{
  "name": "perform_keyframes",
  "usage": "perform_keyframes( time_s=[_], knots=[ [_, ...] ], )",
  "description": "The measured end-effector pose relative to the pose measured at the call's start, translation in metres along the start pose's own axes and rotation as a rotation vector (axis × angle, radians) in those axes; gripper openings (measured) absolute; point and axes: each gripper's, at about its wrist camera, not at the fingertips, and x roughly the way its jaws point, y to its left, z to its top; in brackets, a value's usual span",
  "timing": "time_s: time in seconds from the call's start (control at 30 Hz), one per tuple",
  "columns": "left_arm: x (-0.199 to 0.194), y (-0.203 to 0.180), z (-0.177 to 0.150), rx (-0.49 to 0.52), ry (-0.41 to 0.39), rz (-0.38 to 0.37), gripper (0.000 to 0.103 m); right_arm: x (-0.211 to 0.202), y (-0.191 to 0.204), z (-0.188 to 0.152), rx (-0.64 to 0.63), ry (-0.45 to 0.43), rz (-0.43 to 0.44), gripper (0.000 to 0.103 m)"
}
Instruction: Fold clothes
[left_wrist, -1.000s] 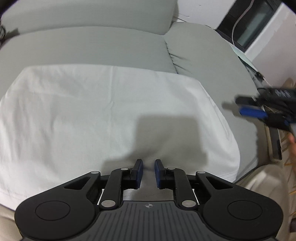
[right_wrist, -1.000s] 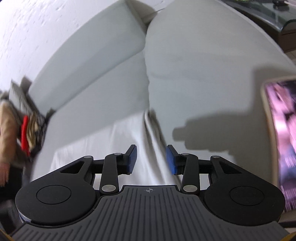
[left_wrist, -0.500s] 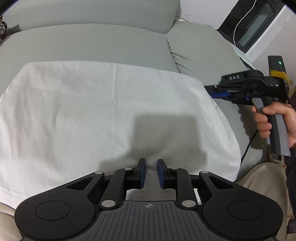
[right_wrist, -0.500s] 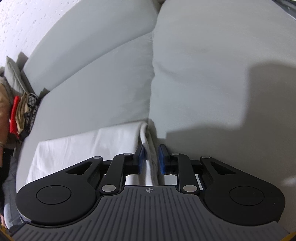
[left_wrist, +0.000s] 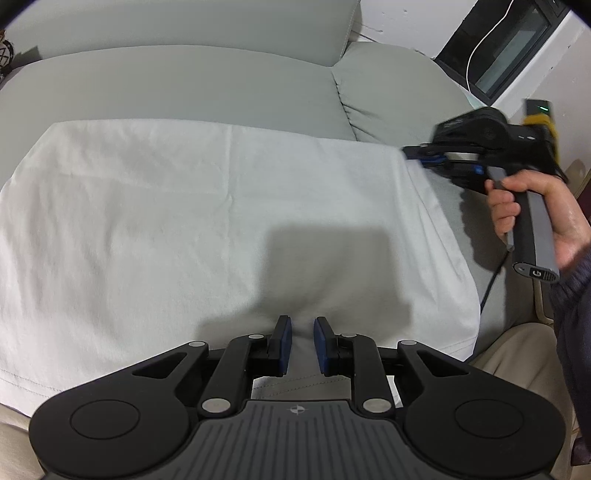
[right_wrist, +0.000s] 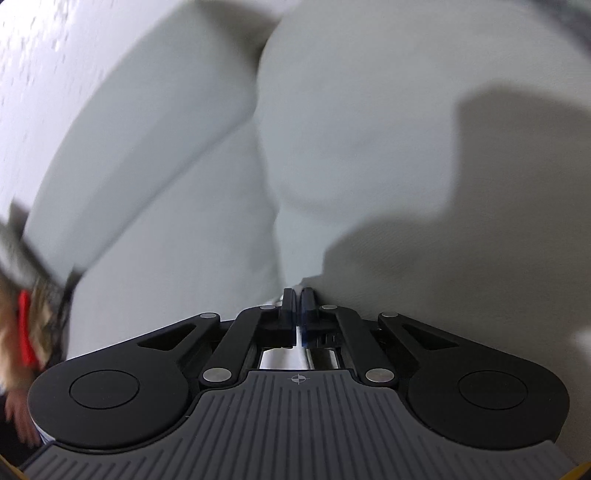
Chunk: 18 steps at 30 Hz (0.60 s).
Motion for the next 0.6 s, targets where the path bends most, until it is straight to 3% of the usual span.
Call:
perform_keyframes(
  time_s=[0.3, 0.4, 0.6],
  knots=[
    [0.000, 0.001, 0.002, -0.007, -0.001, -0.004, 0.021, -0.007, 0.016, -0.009, -0.151, -0.060, -0.134, 0.004],
    [0.000, 0.001, 0.002, -0.002, -0.003, -0.001, 0.021, -0.024, 0.014, -0.006, -0.161, -0.138, -0.217, 0.011],
    [0.000, 0.000, 0.000, 0.001, -0.013, 0.004, 0.021, -0.024, -0.007, -0.004, -0.075, -0.027, -0.004, 0.018]
  ],
)
